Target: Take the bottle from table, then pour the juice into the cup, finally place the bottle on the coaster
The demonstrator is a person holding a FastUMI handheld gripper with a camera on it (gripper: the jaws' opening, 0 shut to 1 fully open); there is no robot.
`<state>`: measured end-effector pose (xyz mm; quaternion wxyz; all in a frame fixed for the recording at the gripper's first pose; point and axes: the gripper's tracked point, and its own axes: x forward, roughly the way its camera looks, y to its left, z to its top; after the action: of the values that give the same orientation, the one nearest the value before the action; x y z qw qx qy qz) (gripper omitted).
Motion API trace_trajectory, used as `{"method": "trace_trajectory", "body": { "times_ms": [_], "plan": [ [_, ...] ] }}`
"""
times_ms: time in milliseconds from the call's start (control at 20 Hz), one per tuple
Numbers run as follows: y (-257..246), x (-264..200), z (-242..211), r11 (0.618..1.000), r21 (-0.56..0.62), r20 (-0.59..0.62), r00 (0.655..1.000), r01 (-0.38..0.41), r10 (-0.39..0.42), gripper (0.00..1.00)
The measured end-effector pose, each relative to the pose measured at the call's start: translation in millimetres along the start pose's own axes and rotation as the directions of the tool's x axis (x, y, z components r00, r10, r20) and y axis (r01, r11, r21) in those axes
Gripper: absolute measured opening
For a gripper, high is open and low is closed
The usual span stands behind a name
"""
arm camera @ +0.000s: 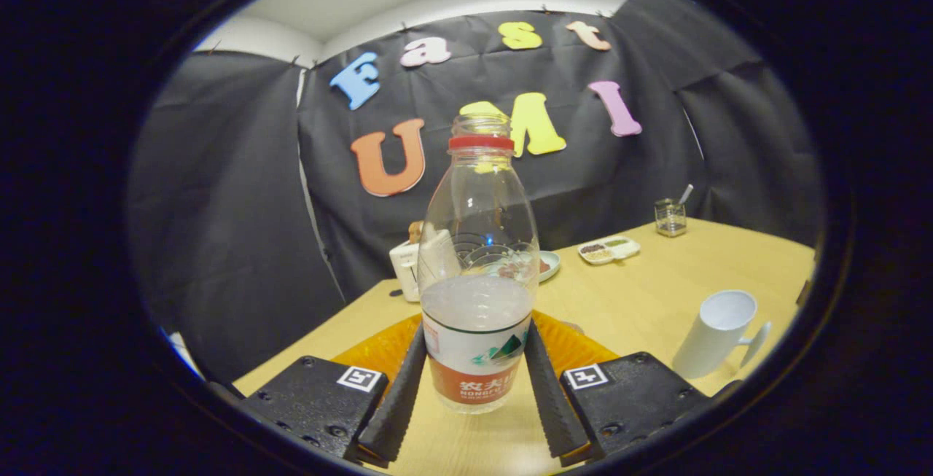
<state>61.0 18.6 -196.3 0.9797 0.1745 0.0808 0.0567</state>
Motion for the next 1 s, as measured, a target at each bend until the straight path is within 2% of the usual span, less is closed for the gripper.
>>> {"method": "trace_trajectory", "body": {
  "times_ms": [250,400,600,750,1000],
  "plan": [
    [-23,3,-2,0.977,0.213,0.006,1.000,-0.007,0.006,0.76],
    [-33,7,-10,0.934,0.357,-0.004,1.000,-0.012,0.015,0.76],
    [-44,10,1,0.783,0.621,0.054,0.998,-0.043,0.012,0.76],
    [-51,8,5,0.665,0.743,0.099,0.995,-0.079,0.007,0.76],
    [-60,6,-6,0.555,0.830,0.084,0.996,-0.059,-0.019,0.76]
  ]
}}
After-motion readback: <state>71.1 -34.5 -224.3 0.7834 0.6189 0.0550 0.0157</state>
